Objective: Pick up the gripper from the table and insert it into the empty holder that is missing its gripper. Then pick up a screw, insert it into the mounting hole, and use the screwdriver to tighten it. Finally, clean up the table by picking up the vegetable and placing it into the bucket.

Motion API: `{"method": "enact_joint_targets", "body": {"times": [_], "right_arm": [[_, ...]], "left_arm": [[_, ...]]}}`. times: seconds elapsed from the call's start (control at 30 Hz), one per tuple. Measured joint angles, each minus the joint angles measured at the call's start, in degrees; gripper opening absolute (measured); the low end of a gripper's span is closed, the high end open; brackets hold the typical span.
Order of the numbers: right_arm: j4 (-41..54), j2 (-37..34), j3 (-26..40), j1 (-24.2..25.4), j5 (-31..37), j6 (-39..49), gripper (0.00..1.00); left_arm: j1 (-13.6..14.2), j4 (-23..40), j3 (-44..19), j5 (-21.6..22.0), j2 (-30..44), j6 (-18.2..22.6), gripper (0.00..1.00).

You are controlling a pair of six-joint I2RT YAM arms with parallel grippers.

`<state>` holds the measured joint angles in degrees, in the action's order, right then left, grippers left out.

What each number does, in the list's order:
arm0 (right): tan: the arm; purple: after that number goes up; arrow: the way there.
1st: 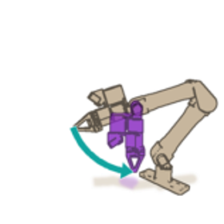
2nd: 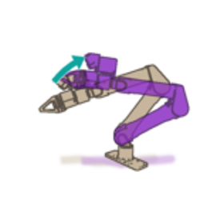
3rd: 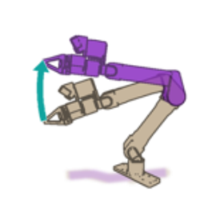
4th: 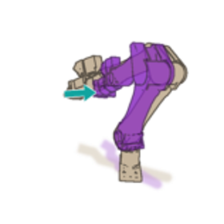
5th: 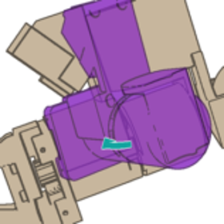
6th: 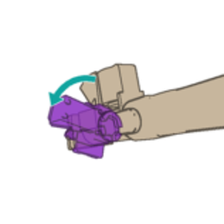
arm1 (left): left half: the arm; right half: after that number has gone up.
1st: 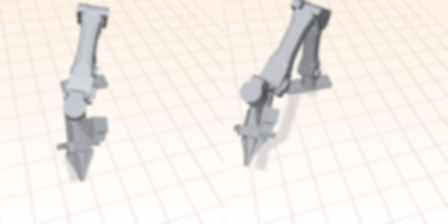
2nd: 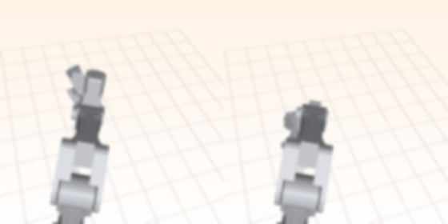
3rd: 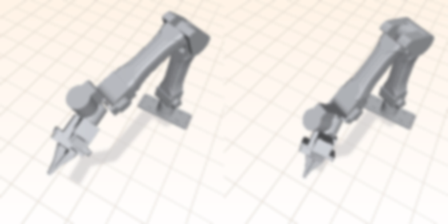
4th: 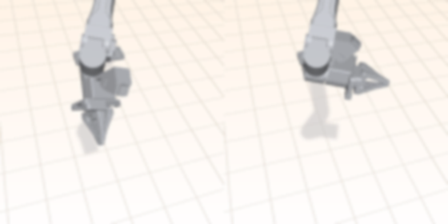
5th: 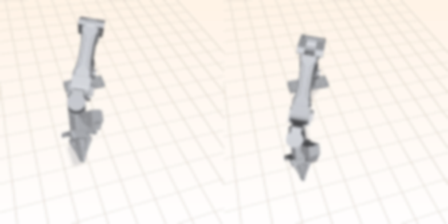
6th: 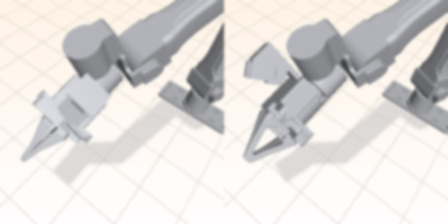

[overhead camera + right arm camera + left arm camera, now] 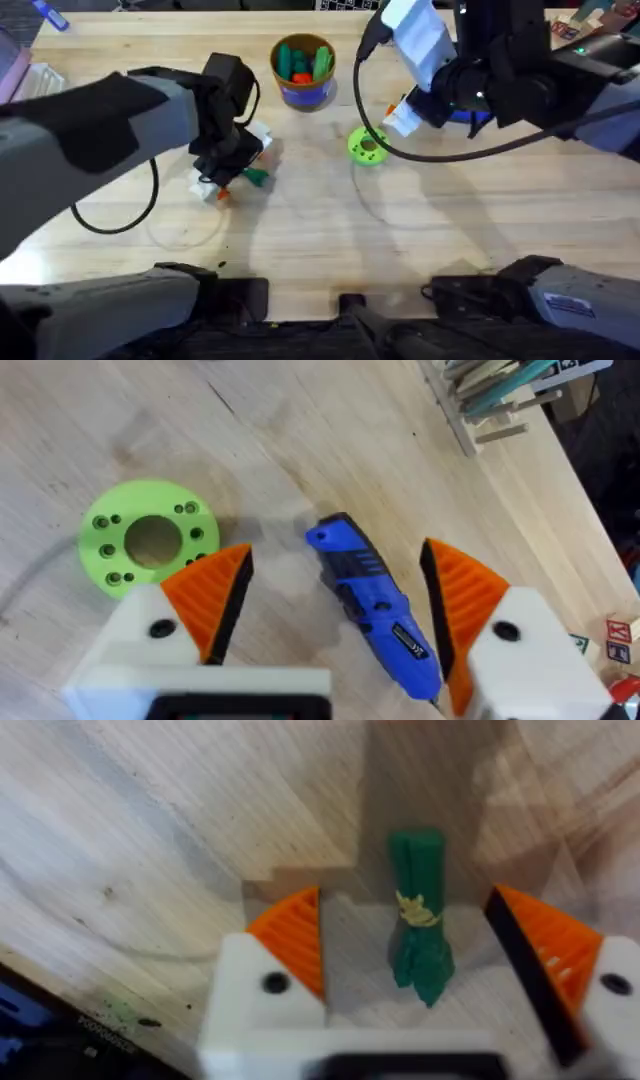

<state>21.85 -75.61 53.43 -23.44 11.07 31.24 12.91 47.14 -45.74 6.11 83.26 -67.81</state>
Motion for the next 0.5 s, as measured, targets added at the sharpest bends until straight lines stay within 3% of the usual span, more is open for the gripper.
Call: {"method": "enact_joint_targets", "body": {"times": [0.07,0.2,0.23,0.5], "right_arm": [[0.0,0.0,0.0,0.0,0.0,0.0,0.991],[0.0,0.0,0.0,0.0,0.0,0.0,0.991],[0.0,0.0,0.0,0.0,0.0,0.0,0.991],[0.0,0.0,0.0,0.0,0.0,0.0,0.991]], "left_arm": [[0.0,0.2,-0.4,0.3,0.5,-0.2,0.749],[-0.1,-1.4,-0.7,0.2,0.7,-0.3,0.113],[-0.1,-1.4,-0.9,0.1,0.7,-0.2,0.035],[-0.2,1.8,-3.7,-2.2,-1.4,-0.2,0.020]]}}
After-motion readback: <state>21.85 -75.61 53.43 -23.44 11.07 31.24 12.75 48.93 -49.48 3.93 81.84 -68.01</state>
